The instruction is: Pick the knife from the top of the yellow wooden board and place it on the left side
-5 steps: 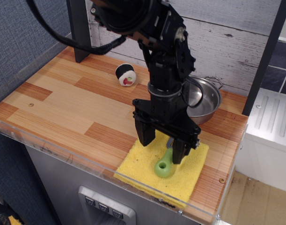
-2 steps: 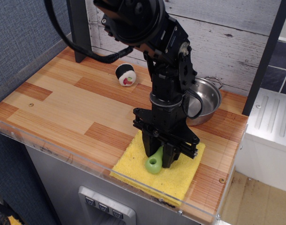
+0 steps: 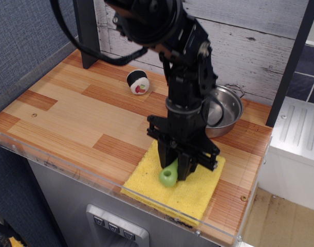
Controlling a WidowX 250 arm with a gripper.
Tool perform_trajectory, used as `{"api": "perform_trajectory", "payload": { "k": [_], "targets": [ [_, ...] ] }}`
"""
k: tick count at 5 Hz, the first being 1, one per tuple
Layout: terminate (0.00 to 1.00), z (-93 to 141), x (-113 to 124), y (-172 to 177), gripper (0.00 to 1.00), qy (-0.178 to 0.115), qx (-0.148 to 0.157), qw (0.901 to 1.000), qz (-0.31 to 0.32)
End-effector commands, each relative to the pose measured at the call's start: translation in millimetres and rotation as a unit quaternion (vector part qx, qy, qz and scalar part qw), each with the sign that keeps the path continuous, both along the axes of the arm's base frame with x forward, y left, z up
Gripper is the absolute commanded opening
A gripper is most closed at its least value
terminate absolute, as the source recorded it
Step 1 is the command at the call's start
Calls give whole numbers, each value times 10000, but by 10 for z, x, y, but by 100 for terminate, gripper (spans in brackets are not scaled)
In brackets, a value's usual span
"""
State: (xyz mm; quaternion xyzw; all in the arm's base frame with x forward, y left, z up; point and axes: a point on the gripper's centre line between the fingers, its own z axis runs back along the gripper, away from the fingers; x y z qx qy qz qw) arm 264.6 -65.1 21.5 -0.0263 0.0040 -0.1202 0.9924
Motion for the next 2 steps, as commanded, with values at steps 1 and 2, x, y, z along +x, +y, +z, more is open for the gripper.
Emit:
{"api": "perform_trajectory", "payload": {
  "k": [1, 2],
  "targets": [
    [0, 507, 229, 838, 0, -673, -30, 9938, 886],
    [0, 521, 292, 1334, 0, -649, 163, 9909, 1165]
  ]
}}
